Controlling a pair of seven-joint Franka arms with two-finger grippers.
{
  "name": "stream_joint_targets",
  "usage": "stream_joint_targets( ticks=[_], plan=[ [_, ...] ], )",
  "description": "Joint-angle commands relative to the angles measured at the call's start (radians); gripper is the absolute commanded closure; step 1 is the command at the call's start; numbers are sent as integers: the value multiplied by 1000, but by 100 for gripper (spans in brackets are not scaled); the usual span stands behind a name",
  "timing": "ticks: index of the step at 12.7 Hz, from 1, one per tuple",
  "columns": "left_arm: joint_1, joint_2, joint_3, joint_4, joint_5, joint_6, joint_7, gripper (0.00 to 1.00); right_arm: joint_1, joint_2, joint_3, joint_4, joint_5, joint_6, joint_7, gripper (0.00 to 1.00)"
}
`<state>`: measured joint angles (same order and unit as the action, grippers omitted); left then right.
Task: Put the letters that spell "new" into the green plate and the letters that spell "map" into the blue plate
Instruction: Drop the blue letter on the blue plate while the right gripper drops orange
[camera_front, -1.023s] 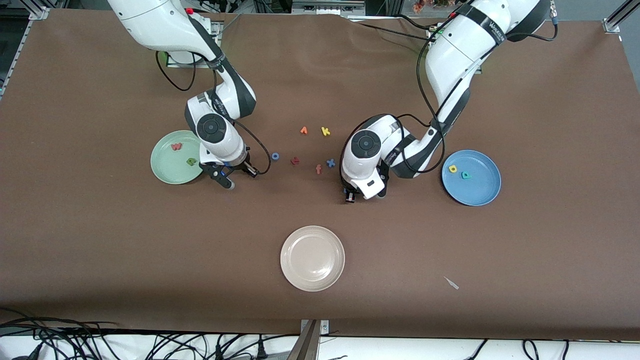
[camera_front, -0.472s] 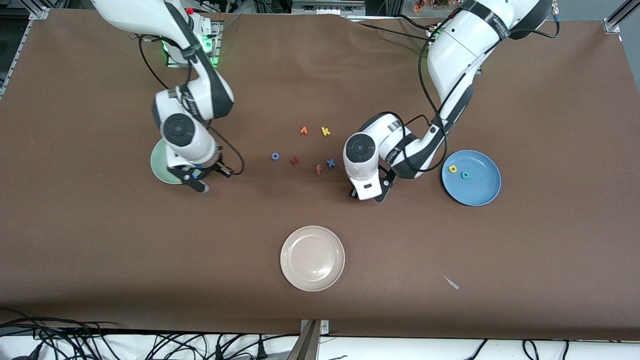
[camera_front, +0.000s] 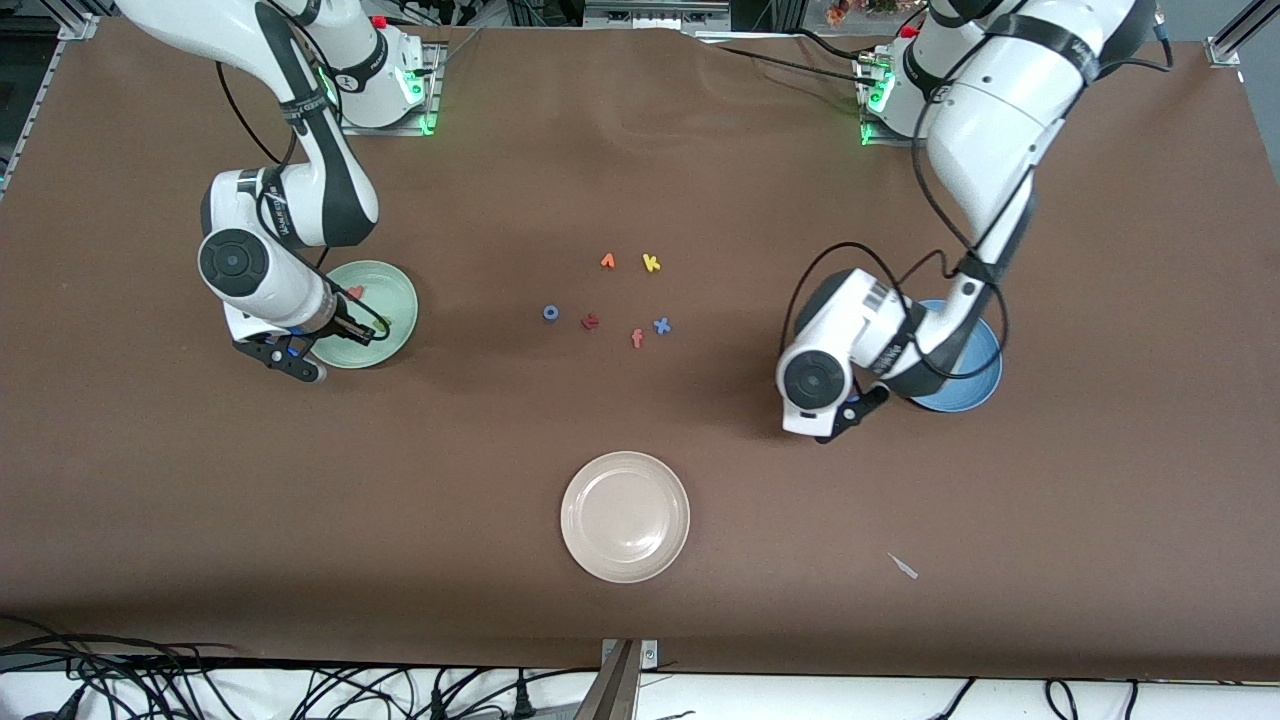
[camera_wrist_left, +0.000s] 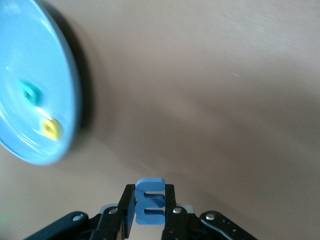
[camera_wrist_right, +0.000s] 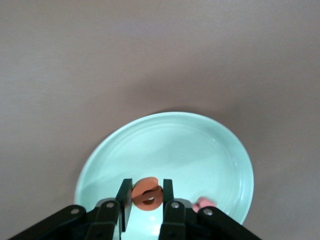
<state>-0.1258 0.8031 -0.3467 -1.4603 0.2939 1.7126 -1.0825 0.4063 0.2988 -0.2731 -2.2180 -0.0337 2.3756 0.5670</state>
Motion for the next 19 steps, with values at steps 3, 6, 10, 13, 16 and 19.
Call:
stream_joint_targets(
  ticks=[3,6,10,13,16,19],
  plan=[
    [130,-39,3,3,-16,-160,571,100,3,-12,-44,-149,9,187,-102,59],
    [187,-33,17,-8,20,-160,841,98,5,-30,-47,-137,9,159,-105,0],
    [222,-35,20,-2,33,-169,1010,0,5,-86,-46,-13,17,-46,-113,0],
    [239,-45,18,6,16,-179,1009,0,5,-83,-38,195,34,-316,-117,0],
    [291,-50,12,73,14,-260,1012,0,5,-90,-69,383,162,-543,-293,0],
    [333,-62,9,115,8,-329,1015,0,5,-118,-138,544,184,-680,-485,0]
  ],
)
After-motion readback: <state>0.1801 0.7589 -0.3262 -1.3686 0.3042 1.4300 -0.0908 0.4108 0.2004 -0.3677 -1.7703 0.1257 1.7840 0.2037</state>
